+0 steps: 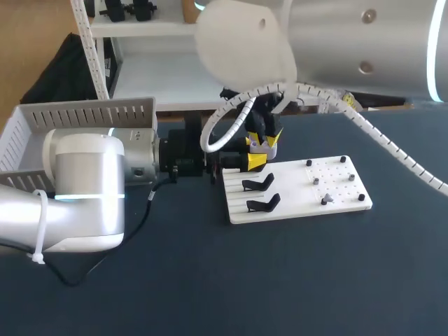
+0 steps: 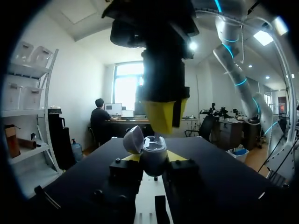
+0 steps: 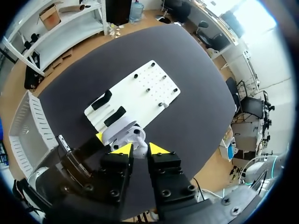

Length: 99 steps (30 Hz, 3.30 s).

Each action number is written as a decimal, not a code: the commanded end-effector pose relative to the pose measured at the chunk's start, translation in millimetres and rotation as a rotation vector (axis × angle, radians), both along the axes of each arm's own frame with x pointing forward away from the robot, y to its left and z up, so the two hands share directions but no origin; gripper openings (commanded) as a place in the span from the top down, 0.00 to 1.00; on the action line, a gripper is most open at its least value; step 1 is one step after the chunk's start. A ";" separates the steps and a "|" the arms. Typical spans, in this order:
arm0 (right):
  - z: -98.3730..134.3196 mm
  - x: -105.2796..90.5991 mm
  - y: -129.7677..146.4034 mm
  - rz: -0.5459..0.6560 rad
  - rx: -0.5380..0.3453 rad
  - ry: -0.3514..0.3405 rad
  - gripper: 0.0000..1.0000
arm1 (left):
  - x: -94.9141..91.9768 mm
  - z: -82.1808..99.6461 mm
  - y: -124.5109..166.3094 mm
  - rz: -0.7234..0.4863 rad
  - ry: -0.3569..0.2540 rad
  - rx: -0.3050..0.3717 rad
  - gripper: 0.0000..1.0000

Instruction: Pick up each earbud case from the left stands, insert the matching earbuds, close the lid, and place the case in the box.

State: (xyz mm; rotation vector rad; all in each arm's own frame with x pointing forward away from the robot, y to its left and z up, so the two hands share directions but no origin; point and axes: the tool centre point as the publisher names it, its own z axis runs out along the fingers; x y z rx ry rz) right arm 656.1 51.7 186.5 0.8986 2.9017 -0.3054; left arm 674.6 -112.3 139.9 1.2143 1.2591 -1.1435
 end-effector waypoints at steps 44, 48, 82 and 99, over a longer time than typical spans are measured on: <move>-3.5 7.5 -2.8 0.037 0.022 -0.009 1.00 | -1.0 -0.6 0.4 0.004 -0.002 -0.004 1.00; -6.9 7.4 -2.8 0.032 0.024 -0.002 1.00 | -1.0 -0.6 0.4 0.004 -0.002 -0.004 1.00; -0.4 -13.0 2.9 0.043 0.077 -0.032 0.55 | -1.0 -0.6 0.4 0.004 -0.002 -0.004 1.00; 0.0 -11.6 -8.5 0.010 0.078 -0.038 0.57 | -1.0 -0.6 0.4 0.004 -0.002 -0.004 1.00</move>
